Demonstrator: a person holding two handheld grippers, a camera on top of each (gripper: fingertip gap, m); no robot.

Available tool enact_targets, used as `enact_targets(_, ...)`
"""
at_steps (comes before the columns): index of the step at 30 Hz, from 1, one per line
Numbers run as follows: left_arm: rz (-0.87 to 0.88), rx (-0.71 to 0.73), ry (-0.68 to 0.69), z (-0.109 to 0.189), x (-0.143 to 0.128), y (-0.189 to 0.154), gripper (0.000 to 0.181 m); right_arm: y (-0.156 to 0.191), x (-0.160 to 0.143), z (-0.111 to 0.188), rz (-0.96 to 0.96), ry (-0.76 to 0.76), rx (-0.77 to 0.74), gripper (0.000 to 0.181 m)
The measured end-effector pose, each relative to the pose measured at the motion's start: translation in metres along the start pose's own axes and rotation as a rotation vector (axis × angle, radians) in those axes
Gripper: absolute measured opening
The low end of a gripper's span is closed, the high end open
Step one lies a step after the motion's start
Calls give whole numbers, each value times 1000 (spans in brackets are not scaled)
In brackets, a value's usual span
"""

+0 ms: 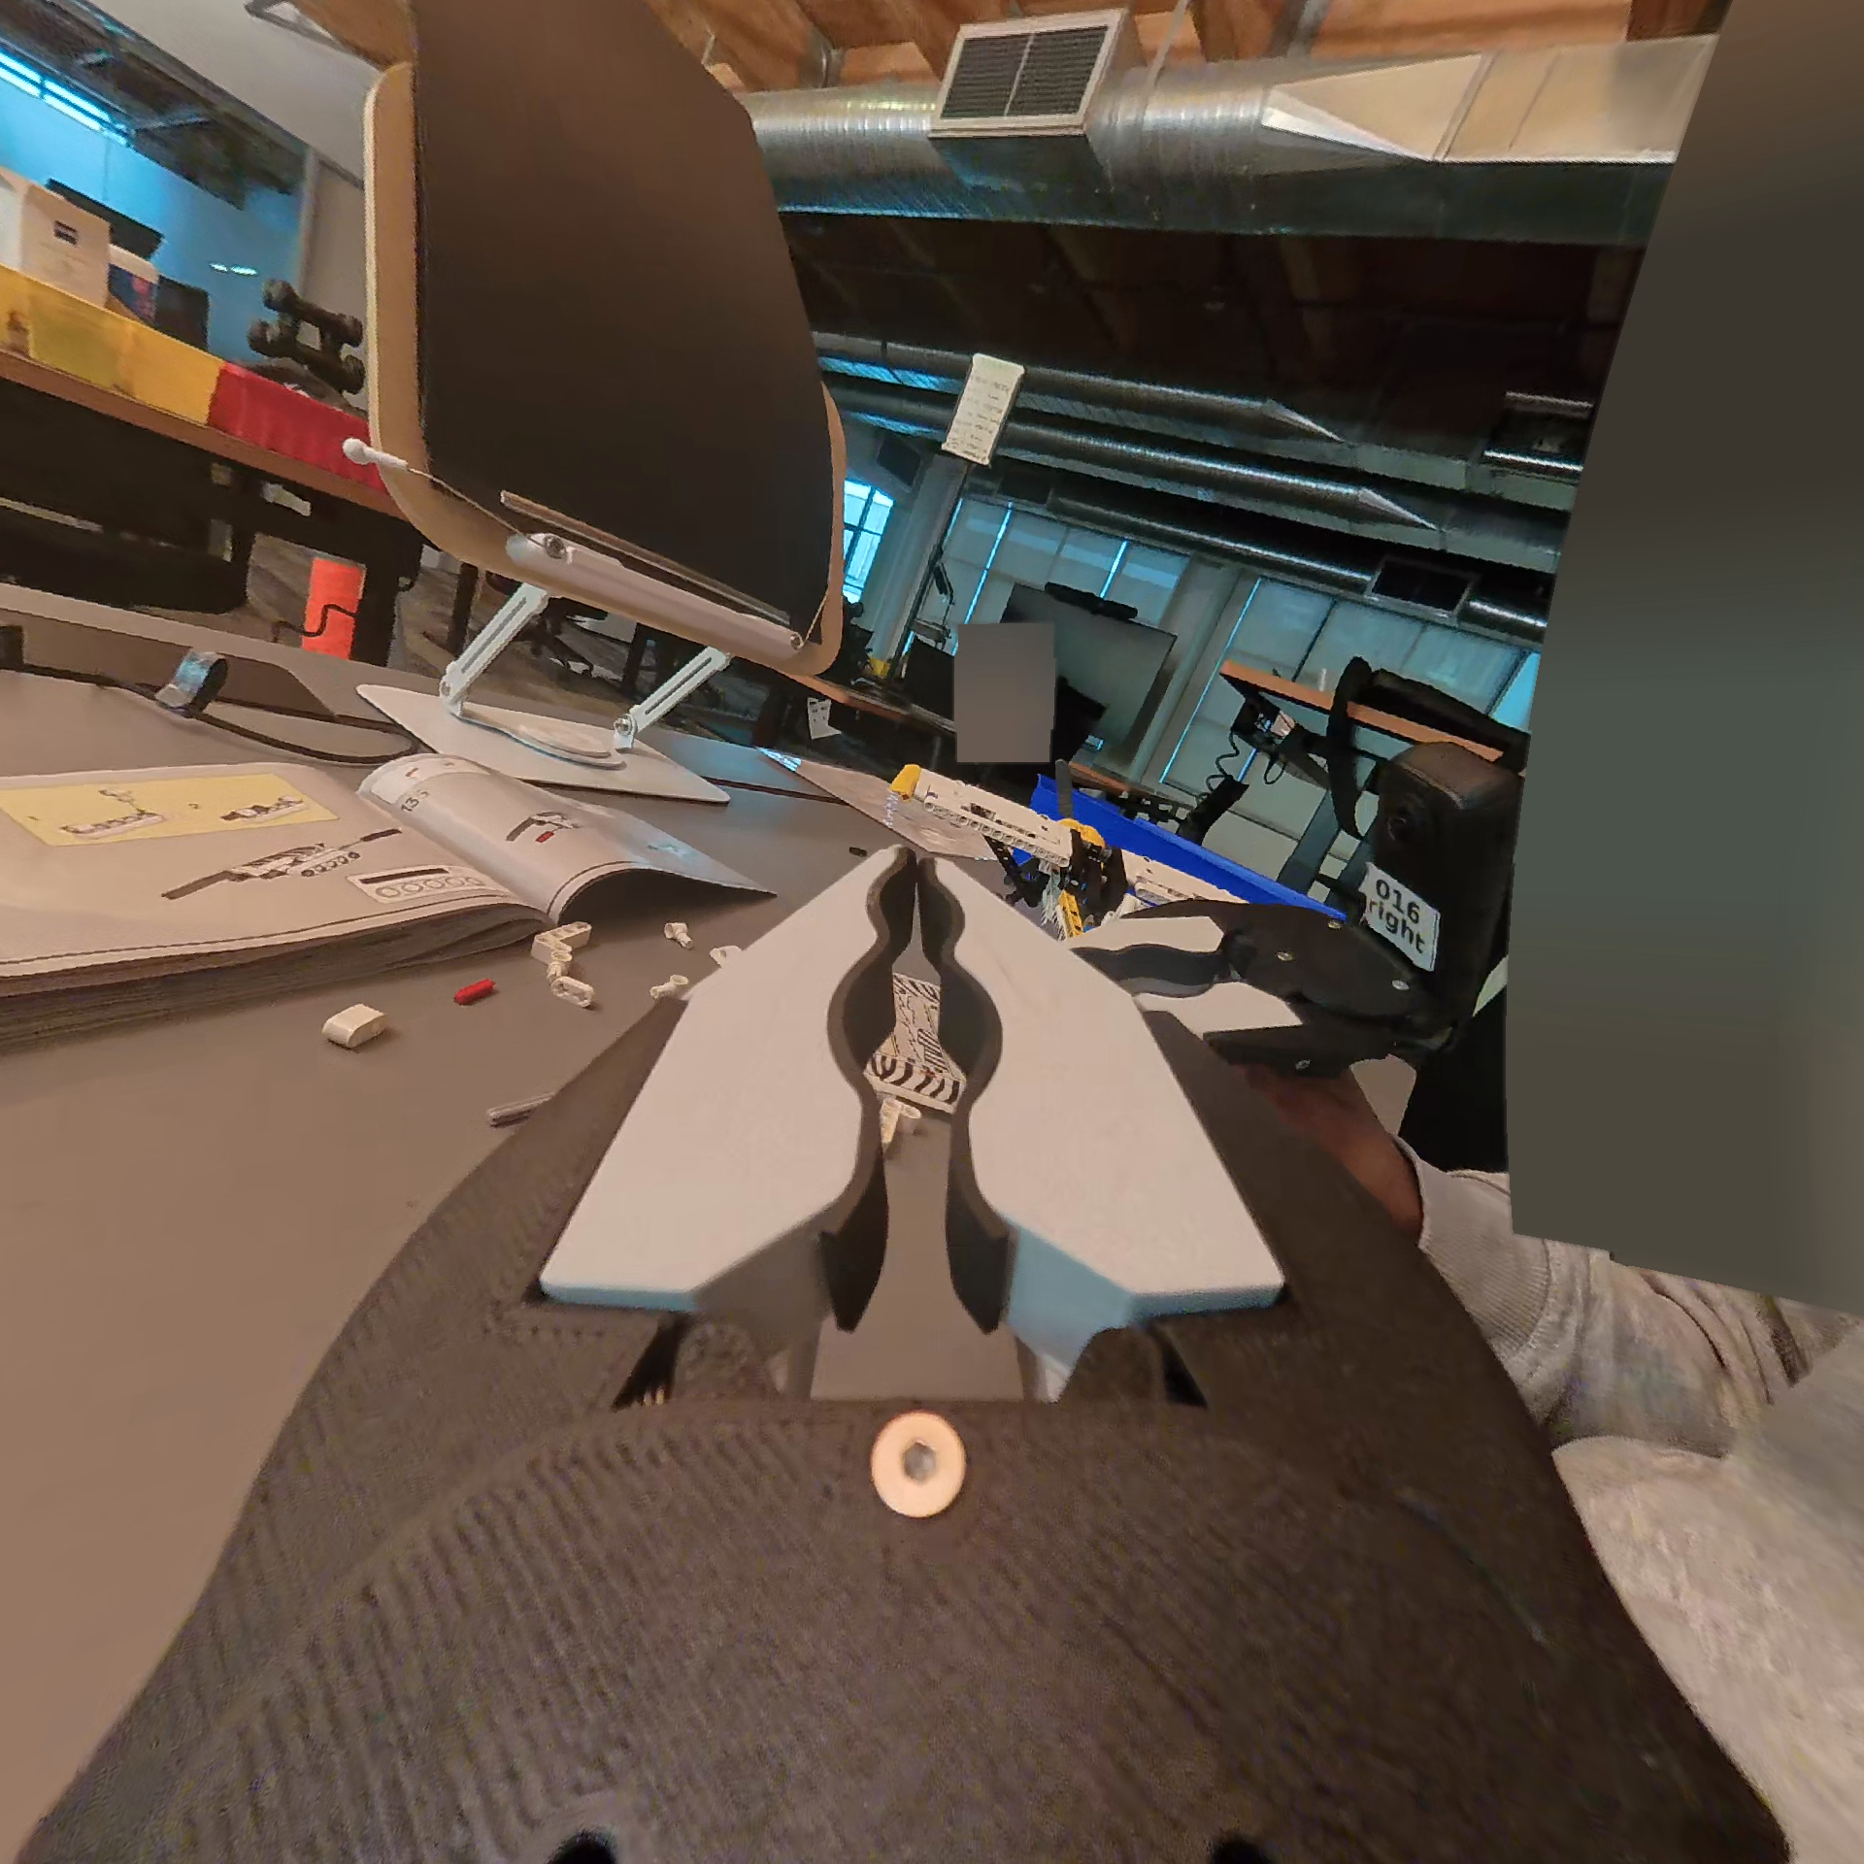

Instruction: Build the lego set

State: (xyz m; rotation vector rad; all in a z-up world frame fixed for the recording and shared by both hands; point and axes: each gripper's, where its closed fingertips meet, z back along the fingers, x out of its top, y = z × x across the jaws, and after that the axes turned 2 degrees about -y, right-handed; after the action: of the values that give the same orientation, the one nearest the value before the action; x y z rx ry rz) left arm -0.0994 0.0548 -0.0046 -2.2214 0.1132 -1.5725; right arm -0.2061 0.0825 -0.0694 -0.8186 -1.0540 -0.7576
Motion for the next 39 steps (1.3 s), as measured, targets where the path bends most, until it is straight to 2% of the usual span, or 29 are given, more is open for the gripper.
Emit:
enact_targets(1, 4, 0, -4, 0, 1, 0, 0, -2, 0, 0, 6, 2, -15, 24)
enact_targets(7, 12, 1, -14, 2, 2, 1, 0, -11, -1, -5, 14, 15, -73, 21)
enact_targets(10, 12, 39, -25, 3, 3, 6, 0, -19, 7, -3, 12, -42, -127, 19)
enact_targets(13, -37, 152, -17, 4, 5, 22, 0, -20, 40, 1, -23, -166, -118, 22)
enact_targets(16, -158, 304, 16, -2, 15, 46, 0, -30, 83, 0, 45, -261, -141, 22)
enact_targets(19, -230, 338, 1, -26, 43, 59, 0, -45, 118, -6, 91, -345, -146, 21)
enact_targets(21, -265, 322, -5, -49, 59, 68, 0, -53, 127, -14, 56, -362, -110, 24)
enact_targets(25, -283, 279, 27, -91, 67, 92, 0, -58, 114, -24, -74, -360, -32, 28)
enact_targets(28, -255, 274, 20, -106, 63, 110, 0, -63, 103, -23, -160, -364, -33, 23)
enact_targets(30, -235, 283, 44, -108, 51, 122, 0, -54, 109, -28, -177, -385, 44, 23)
enact_targets(32, -185, 274, 72, -106, 40, 128, 0, -42, 95, -39, -137, -286, 91, 26)
enact_targets(34, -147, 251, 71, -103, 39, 128, 0, -36, 82, -43, -86, -217, 69, 26)
enact_targets(39, -164, 236, 74, -97, 41, 129, 0, -29, 79, -39, -72, -228, 87, 25)
